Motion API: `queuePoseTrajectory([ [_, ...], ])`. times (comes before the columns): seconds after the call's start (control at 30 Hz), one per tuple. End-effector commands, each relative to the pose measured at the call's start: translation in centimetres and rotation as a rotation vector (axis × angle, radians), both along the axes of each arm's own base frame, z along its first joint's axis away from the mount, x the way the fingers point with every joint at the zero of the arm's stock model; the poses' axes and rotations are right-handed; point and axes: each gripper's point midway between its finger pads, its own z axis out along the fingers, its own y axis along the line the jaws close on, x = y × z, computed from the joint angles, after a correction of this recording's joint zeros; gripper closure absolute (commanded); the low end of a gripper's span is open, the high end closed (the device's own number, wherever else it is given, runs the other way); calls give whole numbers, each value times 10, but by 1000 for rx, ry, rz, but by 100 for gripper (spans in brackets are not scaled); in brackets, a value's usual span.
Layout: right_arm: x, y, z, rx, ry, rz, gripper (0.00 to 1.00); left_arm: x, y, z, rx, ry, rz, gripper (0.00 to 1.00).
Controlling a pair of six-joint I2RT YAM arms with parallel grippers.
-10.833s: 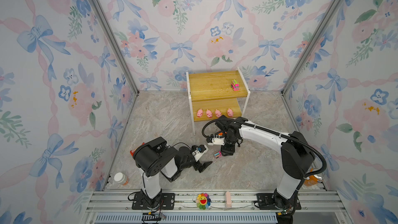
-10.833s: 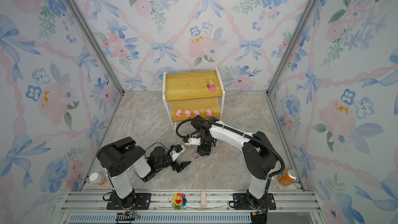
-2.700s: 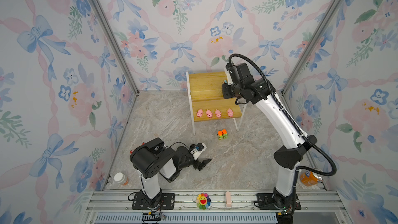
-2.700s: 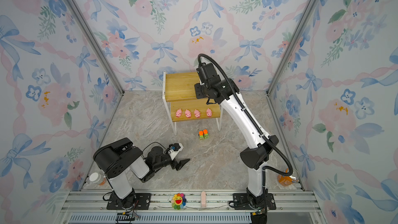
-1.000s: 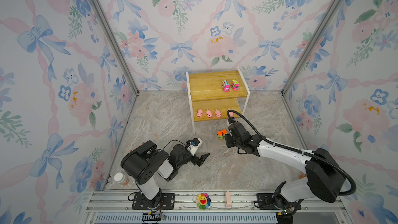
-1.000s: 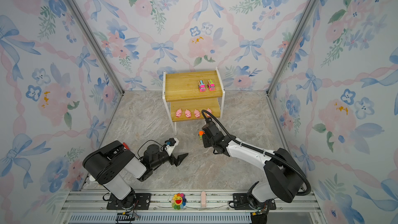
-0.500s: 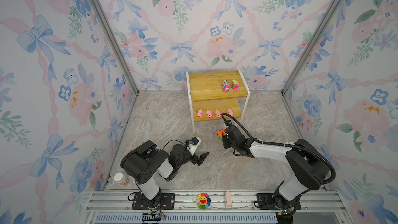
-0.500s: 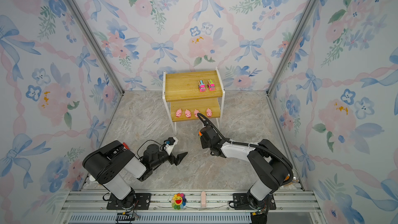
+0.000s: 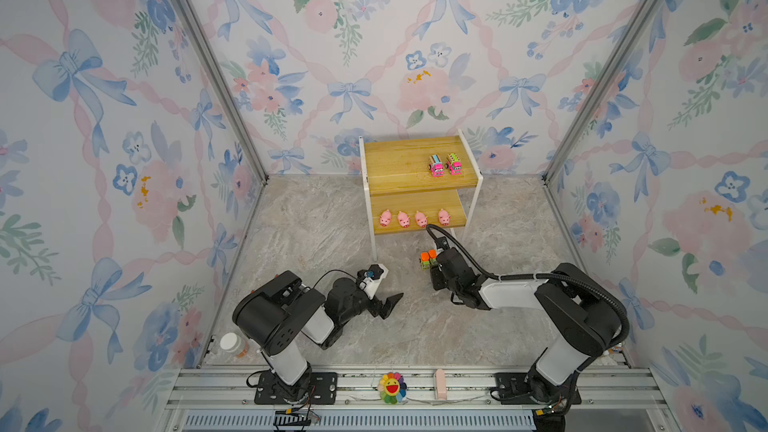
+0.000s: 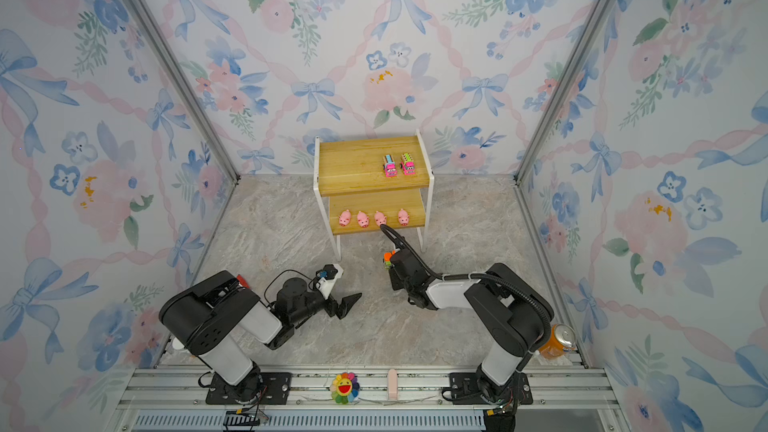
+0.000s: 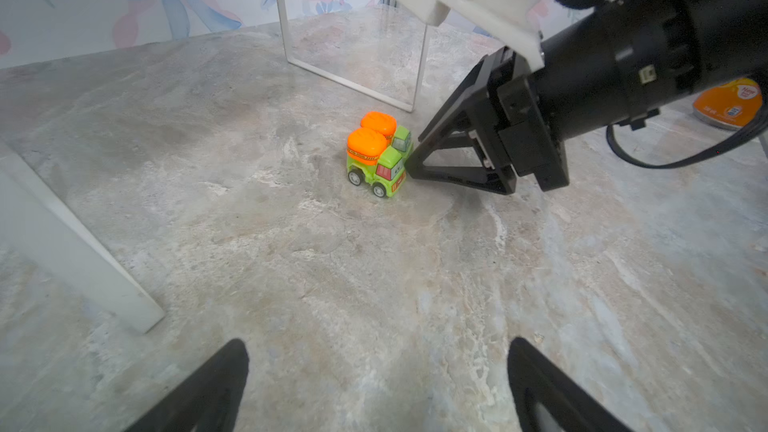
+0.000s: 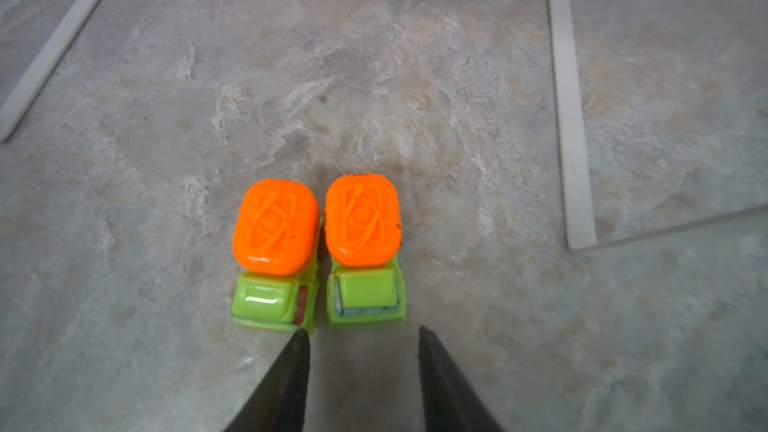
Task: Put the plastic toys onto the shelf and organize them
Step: 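Lower the open right gripper over the orange-topped green trucks, then close the right gripper on the orange-topped green truck farther from the shelf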
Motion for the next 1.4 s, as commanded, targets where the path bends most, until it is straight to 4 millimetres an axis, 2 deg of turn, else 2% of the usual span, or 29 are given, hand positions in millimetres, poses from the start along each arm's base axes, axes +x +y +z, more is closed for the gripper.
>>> queuePoseTrajectory([
  [0.0,6,-1,1,19,-48,3,55,-2,4,-4,-6,24,10,2],
  [0.77,19,-4,-11,56,-106,22,56,0,0,-5,-12,38,2,2],
  [1.37,22,4,-17,59,-125,67,54,0,0,-9,-8,49,1,2],
])
